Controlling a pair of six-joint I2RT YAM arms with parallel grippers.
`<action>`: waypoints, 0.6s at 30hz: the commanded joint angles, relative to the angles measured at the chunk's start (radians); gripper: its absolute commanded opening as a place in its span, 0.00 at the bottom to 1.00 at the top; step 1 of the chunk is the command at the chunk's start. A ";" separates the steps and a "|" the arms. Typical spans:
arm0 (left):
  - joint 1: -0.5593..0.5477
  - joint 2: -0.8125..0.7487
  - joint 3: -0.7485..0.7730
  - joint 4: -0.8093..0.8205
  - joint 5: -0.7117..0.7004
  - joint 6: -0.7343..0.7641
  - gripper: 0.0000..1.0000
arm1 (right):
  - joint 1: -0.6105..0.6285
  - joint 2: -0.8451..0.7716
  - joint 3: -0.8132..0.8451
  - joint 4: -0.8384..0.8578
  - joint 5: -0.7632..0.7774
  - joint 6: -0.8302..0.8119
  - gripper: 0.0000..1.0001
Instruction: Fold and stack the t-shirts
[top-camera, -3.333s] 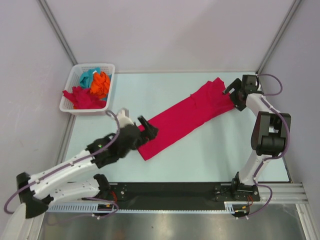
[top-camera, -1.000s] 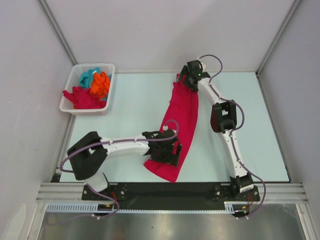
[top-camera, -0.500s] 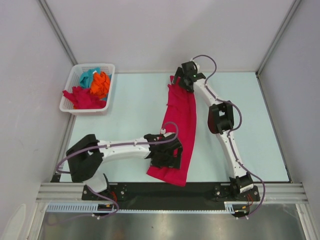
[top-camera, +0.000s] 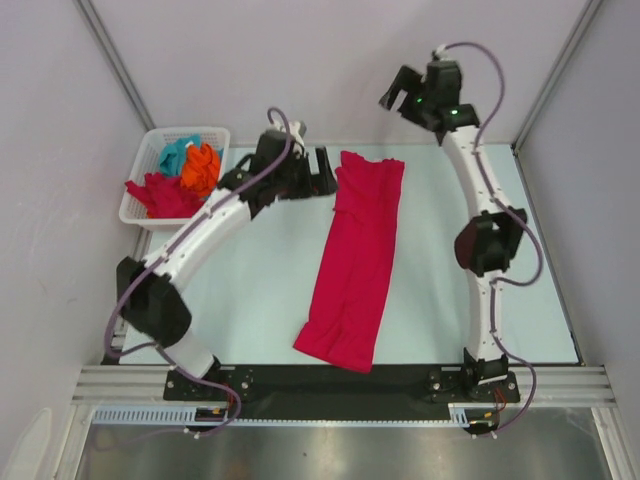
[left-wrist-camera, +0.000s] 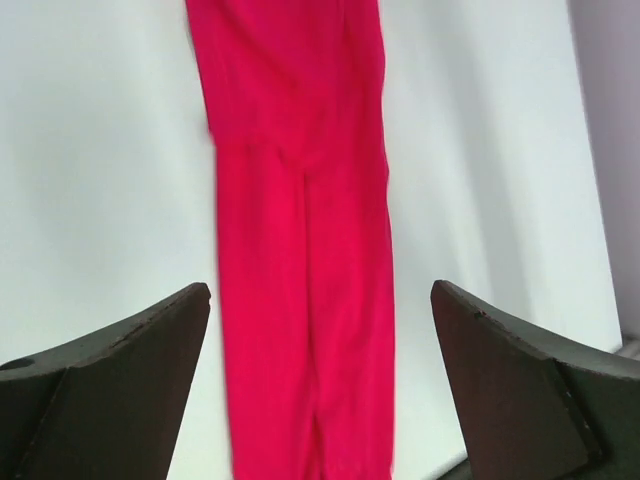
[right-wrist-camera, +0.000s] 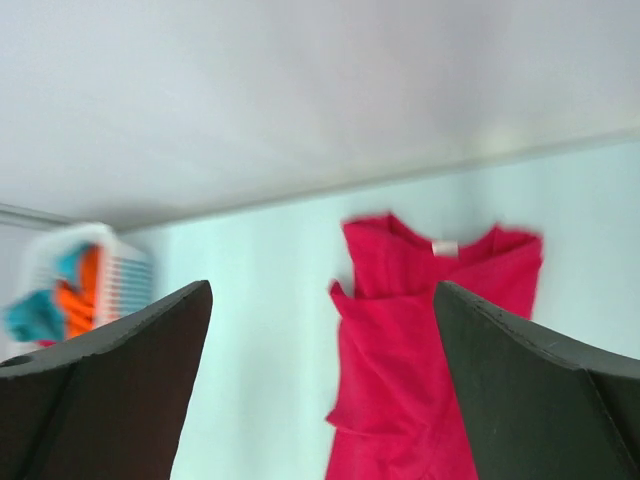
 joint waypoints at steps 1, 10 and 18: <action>0.103 0.280 0.248 0.140 0.223 0.159 0.93 | -0.050 -0.233 -0.126 0.003 -0.053 -0.081 1.00; 0.130 0.750 0.695 0.179 0.241 0.134 0.68 | -0.075 -0.427 -0.591 0.173 -0.049 -0.101 1.00; 0.138 0.818 0.702 0.237 0.143 0.150 0.61 | -0.087 -0.489 -0.762 0.214 -0.040 -0.101 1.00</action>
